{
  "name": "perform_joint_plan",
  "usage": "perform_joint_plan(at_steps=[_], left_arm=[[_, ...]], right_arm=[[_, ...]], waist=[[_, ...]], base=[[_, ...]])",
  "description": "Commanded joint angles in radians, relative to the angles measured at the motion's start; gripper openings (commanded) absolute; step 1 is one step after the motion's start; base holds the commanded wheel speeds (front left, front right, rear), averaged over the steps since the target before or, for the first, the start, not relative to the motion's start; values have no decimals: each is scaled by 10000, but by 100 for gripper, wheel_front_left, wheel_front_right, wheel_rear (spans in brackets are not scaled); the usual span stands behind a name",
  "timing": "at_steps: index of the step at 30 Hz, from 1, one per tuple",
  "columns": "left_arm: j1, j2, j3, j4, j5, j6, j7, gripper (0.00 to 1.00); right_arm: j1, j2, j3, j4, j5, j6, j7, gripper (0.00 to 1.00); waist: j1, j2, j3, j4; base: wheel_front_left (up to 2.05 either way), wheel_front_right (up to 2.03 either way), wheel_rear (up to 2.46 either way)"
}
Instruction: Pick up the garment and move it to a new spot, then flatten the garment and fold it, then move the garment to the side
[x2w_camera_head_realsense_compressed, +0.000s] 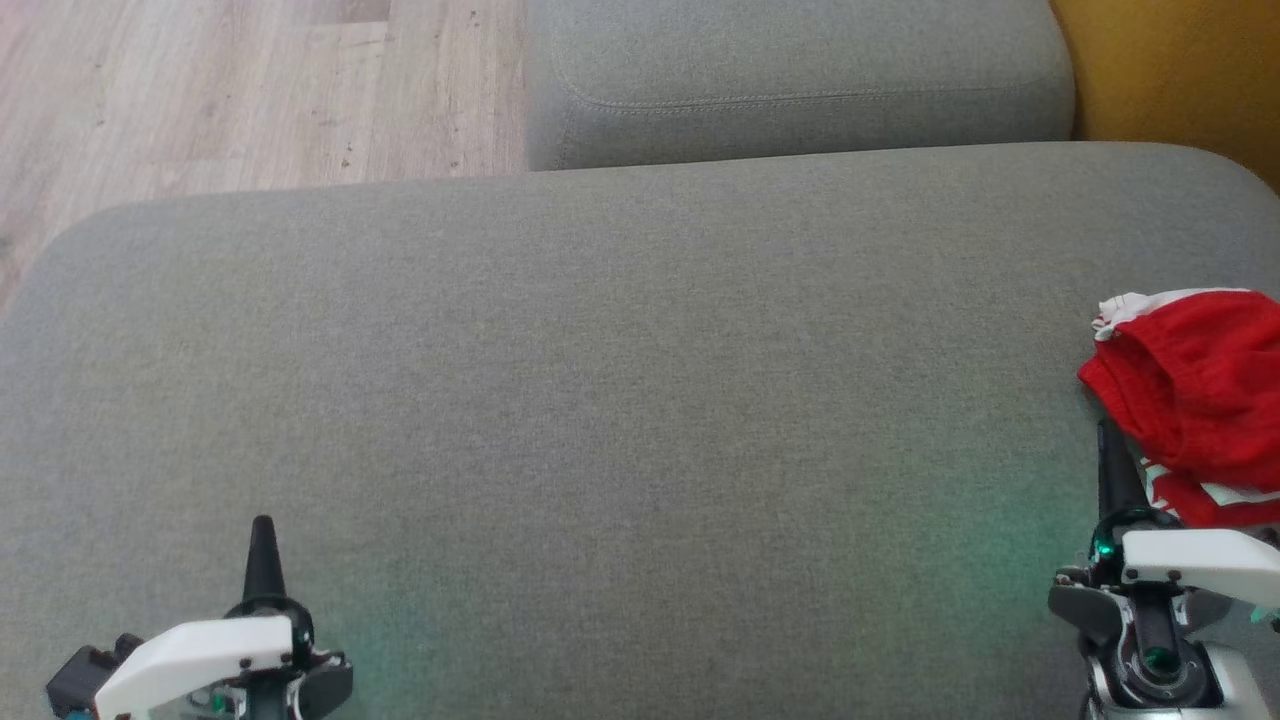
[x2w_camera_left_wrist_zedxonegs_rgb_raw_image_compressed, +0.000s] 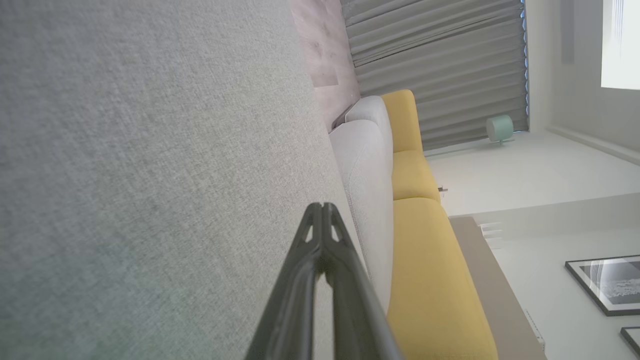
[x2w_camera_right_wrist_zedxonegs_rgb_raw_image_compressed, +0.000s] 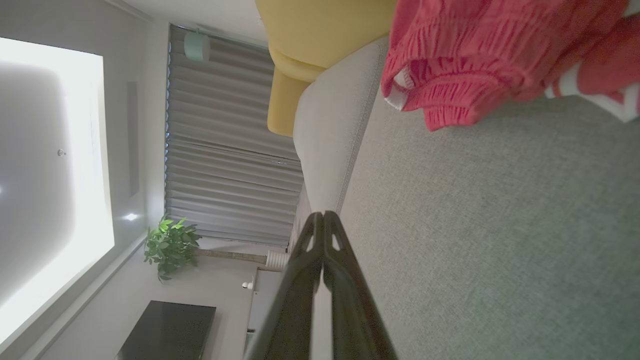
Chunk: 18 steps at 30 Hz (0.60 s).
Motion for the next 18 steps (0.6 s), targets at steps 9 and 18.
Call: perform_joint_plan(at_steps=[9, 18], left_arm=[[-607, 62, 538, -526, -1232, -198, 329, 0], [-681, 65, 675, -653, -2121, -279, 565, 0]], right_arm=[[-200, -44, 41, -703, 1329, 2, 336, 0], [-178, -46, -47, -921, 2274, 2, 567, 0]], waist=[[-1, 0, 18, -50], [-1, 0, 33, -90]], base=[[0, 0, 0], [0, 0, 0]])
